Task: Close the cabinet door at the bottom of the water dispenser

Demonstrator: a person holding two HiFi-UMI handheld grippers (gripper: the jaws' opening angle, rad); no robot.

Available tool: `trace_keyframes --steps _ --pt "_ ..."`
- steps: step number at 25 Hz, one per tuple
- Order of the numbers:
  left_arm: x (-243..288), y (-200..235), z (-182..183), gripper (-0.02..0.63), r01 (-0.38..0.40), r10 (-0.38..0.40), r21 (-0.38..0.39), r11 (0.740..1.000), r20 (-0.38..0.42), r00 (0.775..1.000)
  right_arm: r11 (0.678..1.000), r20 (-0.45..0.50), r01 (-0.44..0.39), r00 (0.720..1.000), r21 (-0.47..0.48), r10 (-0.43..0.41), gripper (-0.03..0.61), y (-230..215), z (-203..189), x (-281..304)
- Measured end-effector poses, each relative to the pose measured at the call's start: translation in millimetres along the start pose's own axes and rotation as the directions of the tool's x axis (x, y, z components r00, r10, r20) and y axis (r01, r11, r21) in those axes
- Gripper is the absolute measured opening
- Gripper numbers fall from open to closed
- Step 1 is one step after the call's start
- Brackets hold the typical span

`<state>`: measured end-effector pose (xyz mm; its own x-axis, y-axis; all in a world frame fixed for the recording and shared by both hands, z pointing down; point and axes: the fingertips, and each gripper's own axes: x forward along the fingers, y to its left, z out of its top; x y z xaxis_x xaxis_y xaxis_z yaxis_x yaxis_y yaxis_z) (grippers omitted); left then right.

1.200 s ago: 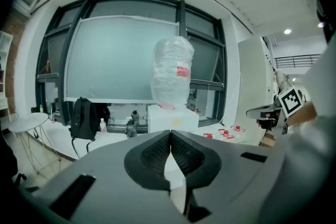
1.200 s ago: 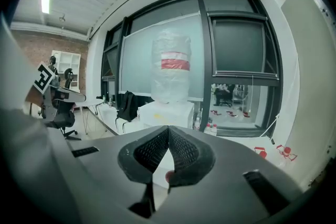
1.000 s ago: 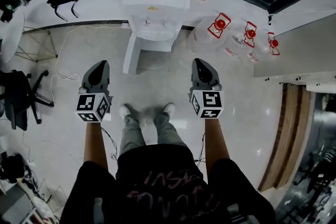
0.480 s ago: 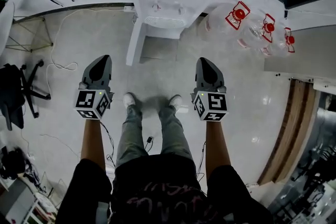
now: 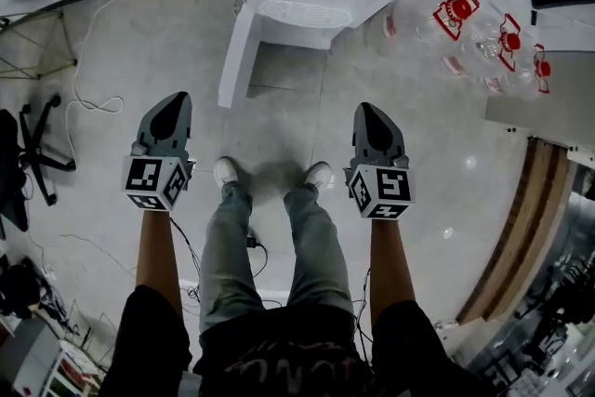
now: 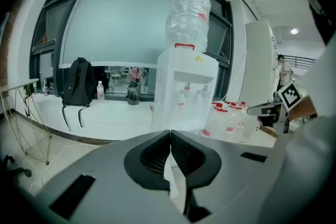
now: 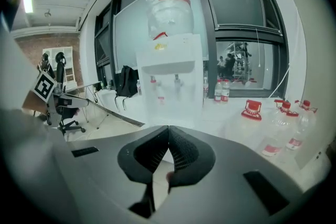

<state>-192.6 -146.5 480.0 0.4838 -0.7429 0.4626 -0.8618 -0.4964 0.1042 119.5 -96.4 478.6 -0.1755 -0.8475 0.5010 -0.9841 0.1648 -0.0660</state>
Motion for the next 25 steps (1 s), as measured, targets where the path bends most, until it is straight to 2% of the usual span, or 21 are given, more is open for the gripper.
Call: trace_keyframes --steps 5,13,19,25 --pt "35.2 14.6 -71.4 0.014 0.003 -0.001 0.047 0.999 -0.041 0.999 1.0 -0.014 0.005 1.0 0.012 -0.005 0.012 -11.2 -61.4 37.5" --pt "88.7 33.6 -168.5 0.014 0.006 -0.001 0.091 0.996 -0.059 0.998 1.0 -0.013 0.017 1.0 -0.004 -0.017 0.012 -27.9 -143.5 89.9" --pt "120.0 46.0 -224.0 0.014 0.027 -0.02 0.132 0.991 -0.054 0.998 1.0 0.014 0.023 1.0 -0.016 -0.023 0.014 -46.2 -194.5 126.5" --pt "146.2 38.1 -264.5 0.014 0.088 -0.08 0.196 0.977 -0.048 0.996 0.999 0.045 0.033 0.998 -0.026 -0.032 0.014 -62.7 -235.3 154.1"
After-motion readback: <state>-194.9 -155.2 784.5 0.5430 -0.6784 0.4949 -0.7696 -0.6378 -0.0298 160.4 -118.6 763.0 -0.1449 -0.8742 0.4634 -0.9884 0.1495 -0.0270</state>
